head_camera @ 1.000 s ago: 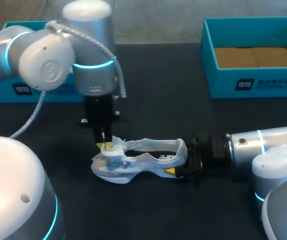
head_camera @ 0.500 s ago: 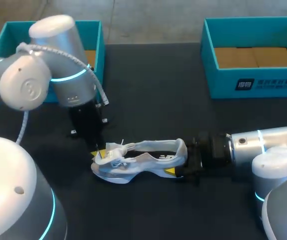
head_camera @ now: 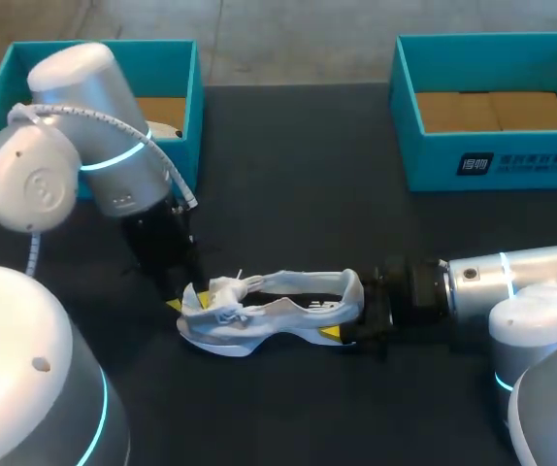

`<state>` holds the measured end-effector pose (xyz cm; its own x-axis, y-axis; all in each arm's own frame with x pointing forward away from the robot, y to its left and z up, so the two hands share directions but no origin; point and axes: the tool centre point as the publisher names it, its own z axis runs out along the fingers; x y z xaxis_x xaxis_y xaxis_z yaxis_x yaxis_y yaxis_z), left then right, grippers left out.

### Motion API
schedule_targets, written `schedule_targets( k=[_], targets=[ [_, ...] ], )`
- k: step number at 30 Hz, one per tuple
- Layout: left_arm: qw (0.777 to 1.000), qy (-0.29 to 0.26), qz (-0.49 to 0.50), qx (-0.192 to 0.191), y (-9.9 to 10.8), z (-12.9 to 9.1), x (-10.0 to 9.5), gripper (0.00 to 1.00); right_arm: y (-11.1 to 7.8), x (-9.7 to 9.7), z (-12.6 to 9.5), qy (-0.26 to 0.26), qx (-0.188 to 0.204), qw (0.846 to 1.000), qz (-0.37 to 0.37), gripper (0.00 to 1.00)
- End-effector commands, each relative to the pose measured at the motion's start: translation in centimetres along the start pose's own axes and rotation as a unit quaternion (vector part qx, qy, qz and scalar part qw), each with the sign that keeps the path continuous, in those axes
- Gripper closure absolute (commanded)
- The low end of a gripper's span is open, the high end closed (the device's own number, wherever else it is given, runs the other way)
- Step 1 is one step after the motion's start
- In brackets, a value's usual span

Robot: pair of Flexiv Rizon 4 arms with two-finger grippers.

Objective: Take the shoe out of the shoebox, open the shoe tongue, remove and reinsert the insole, then place the shoe into the shoebox

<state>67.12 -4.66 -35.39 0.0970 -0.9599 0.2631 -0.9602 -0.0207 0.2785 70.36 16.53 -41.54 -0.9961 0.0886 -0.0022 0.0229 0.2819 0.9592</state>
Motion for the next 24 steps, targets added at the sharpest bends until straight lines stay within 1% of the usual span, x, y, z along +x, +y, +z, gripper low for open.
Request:
schedule_targets(
  k=[1, 3, 7, 8, 9, 10, 11, 13, 14, 15, 20, 22, 24],
  targets=[
    [0.999, 0.001, 0.015, 0.039, 2.2, -2.7, -0.5, 0.47, 0.1, 0.1, 0.0, -0.001, 0.002, 1.000, 0.000, 1.00],
    [0.998, 0.002, 0.025, 0.049, 2.6, -3.6, -0.4, 0.36, 0.1, 0.1, 0.0, -0.001, 0.002, 1.000, 0.000, 1.00],
    [0.996, -0.003, 0.047, 0.079, 3.3, -5.2, -0.1, 0.31, 0.1, 0.1, 0.0, -0.001, 0.002, 1.000, 0.000, 1.00],
    [0.995, -0.004, 0.056, 0.081, 3.4, -5.6, 0.1, 0.29, 0.1, 0.1, 0.0, -0.001, 0.002, 1.000, 0.000, 1.00],
    [0.994, -0.003, 0.060, 0.086, 3.6, -6.0, 0.2, 0.24, 0.1, 0.1, 0.0, -0.001, 0.002, 1.000, 0.000, 1.00],
    [0.994, -0.004, 0.062, 0.092, 3.6, -6.3, 0.3, 0.21, 0.1, 0.1, 0.0, -0.001, 0.002, 1.000, 0.000, 1.00],
    [0.992, -0.008, 0.076, 0.098, 3.7, -6.9, 0.5, 0.20, 0.1, 0.1, 0.0, -0.001, 0.002, 1.000, 0.000, 1.00],
    [0.991, -0.010, 0.089, 0.103, 3.9, -7.6, 0.9, 0.22, 0.1, 0.1, 0.0, -0.001, 0.002, 1.000, 0.000, 1.00],
    [0.989, -0.011, 0.104, 0.104, 4.0, -8.2, 1.2, 0.20, 0.1, 0.1, 0.0, -0.001, 0.002, 1.000, 0.000, 1.00],
    [0.988, -0.008, 0.113, 0.103, 4.1, -8.7, 1.4, 0.21, 0.1, 0.1, 0.0, -0.001, 0.002, 1.000, 0.000, 1.00],
    [0.978, -0.009, 0.193, 0.078, 4.8, -10.7, 2.5, 0.13, 0.1, 0.1, 0.0, -0.001, 0.002, 1.000, 0.000, 1.00],
    [0.970, -0.018, 0.230, 0.075, 5.0, -11.2, 3.1, 0.16, 0.1, 0.1, 0.0, -0.001, 0.002, 1.000, 0.000, 1.00],
    [0.960, -0.032, 0.270, 0.072, 5.3, -11.7, 3.7, 0.23, 0.1, 0.1, 0.0, -0.001, 0.002, 1.000, 0.000, 1.00]
  ],
)
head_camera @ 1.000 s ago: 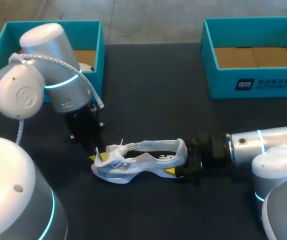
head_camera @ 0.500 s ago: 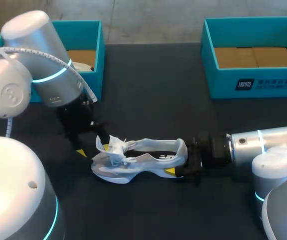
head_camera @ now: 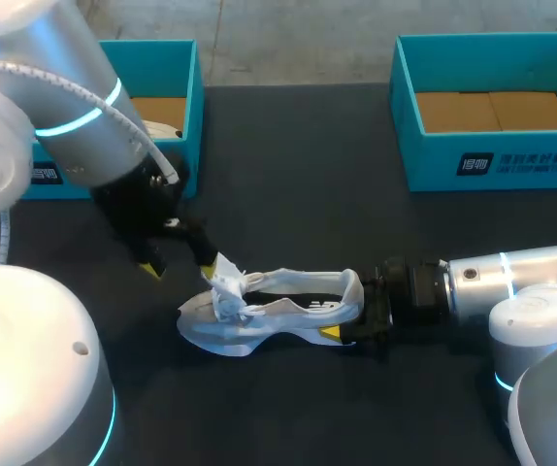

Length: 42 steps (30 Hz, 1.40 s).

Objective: Take the shoe out of the shoebox, open the shoe tongue, remove and reinsert the insole, then place the shoe into the shoebox

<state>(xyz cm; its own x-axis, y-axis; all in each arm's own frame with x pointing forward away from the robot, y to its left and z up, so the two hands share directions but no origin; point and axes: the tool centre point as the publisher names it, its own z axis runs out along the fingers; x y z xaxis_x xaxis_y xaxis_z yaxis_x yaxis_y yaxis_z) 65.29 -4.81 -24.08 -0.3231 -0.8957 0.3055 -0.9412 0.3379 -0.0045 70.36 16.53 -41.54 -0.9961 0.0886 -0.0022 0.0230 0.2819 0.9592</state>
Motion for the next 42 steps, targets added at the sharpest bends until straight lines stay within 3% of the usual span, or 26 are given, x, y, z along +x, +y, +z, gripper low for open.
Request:
schedule_targets(
  k=[1, 2, 3, 5, 7, 15, 22, 38, 42],
  targets=[
    [0.996, -0.022, 0.090, -0.018, -0.3, -2.0, 1.0, 0.30, 0.1, 0.1, 0.0, -0.001, 0.002, 1.000, 0.000, 1.00],
    [0.994, -0.020, 0.108, -0.016, -0.3, -2.2, 1.3, 0.34, 0.1, 0.1, 0.0, -0.001, 0.002, 1.000, 0.000, 1.00],
    [0.991, -0.024, 0.133, -0.022, -0.3, -2.4, 1.6, 0.52, 0.1, 0.1, 0.0, -0.001, 0.002, 1.000, 0.000, 1.00],
    [0.984, -0.020, 0.173, -0.032, -0.3, -2.9, 2.1, 0.67, 0.1, 0.1, 0.0, -0.001, 0.002, 1.000, 0.000, 1.00],
    [0.975, -0.023, 0.217, -0.036, -0.2, -3.2, 2.7, 1.00, 0.1, 0.1, 0.0, -0.001, 0.002, 1.000, 0.000, 1.00],
    [0.930, -0.022, 0.362, -0.055, 0.1, -4.3, 5.1, 1.00, 0.1, 0.1, 0.0, -0.001, 0.002, 1.000, 0.000, 1.00],
    [0.868, -0.036, 0.487, -0.096, -0.1, -4.5, 7.2, 1.00, 0.1, 0.1, 0.0, -0.001, 0.002, 1.000, 0.000, 1.00],
    [0.868, -0.036, 0.487, -0.096, -0.1, -4.5, 7.2, 1.00, 0.1, 0.1, 0.0, -0.001, 0.002, 1.000, 0.000, 1.00],
    [0.860, -0.022, 0.503, -0.085, -1.7, -3.9, 7.2, 1.00, 0.1, 0.1, 0.0, -0.001, 0.002, 1.000, 0.000, 1.00]
  ],
)
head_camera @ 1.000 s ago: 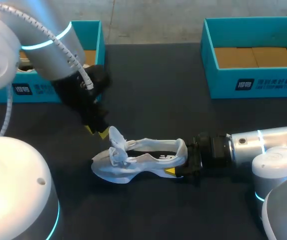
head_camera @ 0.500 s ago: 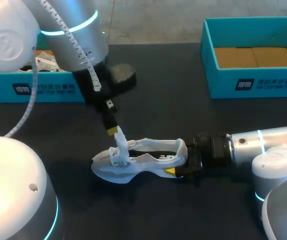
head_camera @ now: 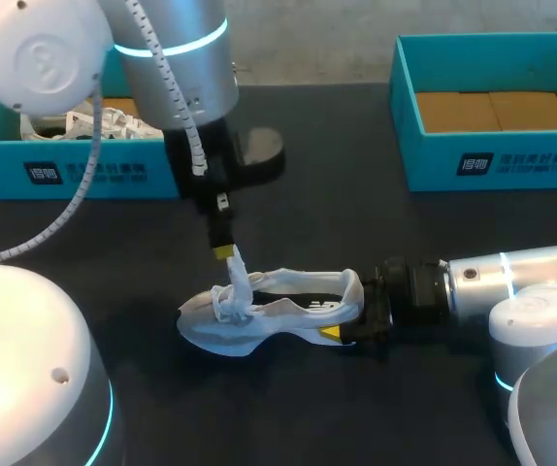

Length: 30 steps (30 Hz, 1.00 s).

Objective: Take the shoe out of the shoebox, open the shoe tongue, remove and reinsert the insole, then place the shoe into the shoebox

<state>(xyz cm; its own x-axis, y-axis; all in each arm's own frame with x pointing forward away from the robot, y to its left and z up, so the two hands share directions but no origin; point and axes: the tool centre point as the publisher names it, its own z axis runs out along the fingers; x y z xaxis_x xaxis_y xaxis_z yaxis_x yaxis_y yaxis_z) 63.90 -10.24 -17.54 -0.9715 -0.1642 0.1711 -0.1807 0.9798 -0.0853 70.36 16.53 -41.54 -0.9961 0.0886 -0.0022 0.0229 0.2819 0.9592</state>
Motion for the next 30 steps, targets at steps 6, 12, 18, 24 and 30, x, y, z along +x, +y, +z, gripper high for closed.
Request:
schedule_targets(
  k=[6, 12, 18, 24, 30],
  targets=[
    [0.999, 0.015, 0.033, 0.014, -2.2, 1.4, -2.3, 1.00, 0.1, 0.1, 0.0, -0.001, 0.002, 1.000, 0.000, 1.00],
    [0.998, -0.005, 0.060, 0.011, -3.9, 3.1, -2.8, 1.00, 0.1, 0.1, 0.0, -0.001, 0.002, 1.000, 0.000, 1.00],
    [0.997, -0.005, 0.081, 0.013, -5.7, 5.1, -3.1, 1.00, 0.1, 0.1, 0.0, -0.001, 0.002, 1.000, 0.000, 1.00],
    [0.996, -0.025, 0.090, 0.003, -7.1, 7.8, -3.5, 1.00, 0.1, 0.1, 0.0, -0.001, 0.002, 1.000, 0.000, 1.00],
    [0.995, -0.018, 0.098, -0.013, -8.0, 10.1, -4.7, 1.00, 0.1, 0.1, 0.0, -0.001, 0.002, 1.000, 0.000, 1.00]
  ],
)
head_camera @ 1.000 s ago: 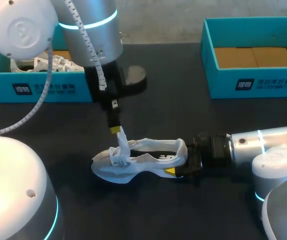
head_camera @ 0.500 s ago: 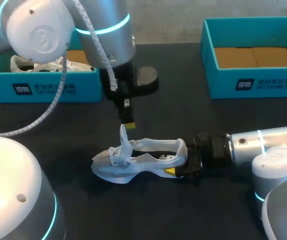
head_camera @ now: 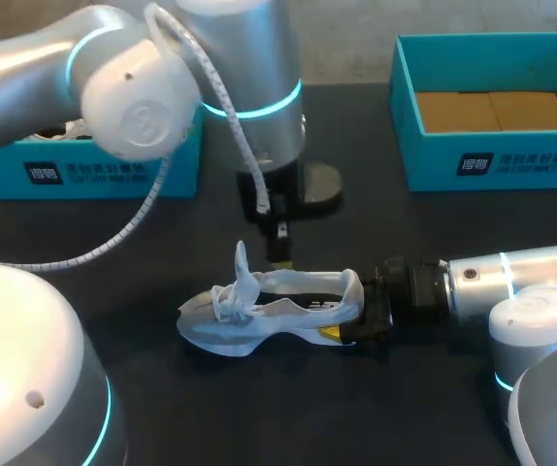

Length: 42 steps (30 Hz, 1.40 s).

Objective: Take the shoe out of the shoebox, open the shoe tongue, remove and reinsert the insole, then place the shoe into the shoebox

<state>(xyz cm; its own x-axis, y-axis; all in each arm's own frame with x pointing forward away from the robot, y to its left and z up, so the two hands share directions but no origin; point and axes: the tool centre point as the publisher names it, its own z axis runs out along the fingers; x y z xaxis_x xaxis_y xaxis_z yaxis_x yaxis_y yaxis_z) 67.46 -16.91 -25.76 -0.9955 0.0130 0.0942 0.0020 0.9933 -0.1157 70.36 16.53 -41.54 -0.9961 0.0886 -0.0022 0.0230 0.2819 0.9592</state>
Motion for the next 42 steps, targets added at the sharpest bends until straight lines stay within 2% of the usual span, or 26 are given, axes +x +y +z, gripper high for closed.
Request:
schedule_targets(
  k=[1, 9, 24, 33, 42],
  targets=[
    [1.000, 0.012, 0.007, -0.015, -1.4, 2.3, -1.2, 1.00, 0.1, 0.1, 0.0, -0.001, 0.002, 1.000, 0.000, 1.00],
    [0.999, 0.047, 0.018, -0.018, -1.6, 5.1, -1.7, 1.00, 0.1, 0.1, 0.0, -0.001, 0.002, 1.000, 0.000, 1.00],
    [0.999, 0.044, 0.023, -0.013, -1.7, 5.2, -1.7, 1.00, 0.1, 0.1, 0.0, -0.001, 0.002, 1.000, 0.000, 1.00],
    [0.998, 0.042, 0.047, -0.013, -3.1, 8.6, -2.7, 1.00, 0.1, 0.1, 0.0, -0.001, 0.002, 1.000, 0.000, 1.00],
    [0.996, 0.052, 0.077, -0.010, -3.5, 10.3, -3.6, 1.00, 0.1, 0.1, 0.0, -0.001, 0.002, 1.000, 0.000, 1.00]
  ],
)
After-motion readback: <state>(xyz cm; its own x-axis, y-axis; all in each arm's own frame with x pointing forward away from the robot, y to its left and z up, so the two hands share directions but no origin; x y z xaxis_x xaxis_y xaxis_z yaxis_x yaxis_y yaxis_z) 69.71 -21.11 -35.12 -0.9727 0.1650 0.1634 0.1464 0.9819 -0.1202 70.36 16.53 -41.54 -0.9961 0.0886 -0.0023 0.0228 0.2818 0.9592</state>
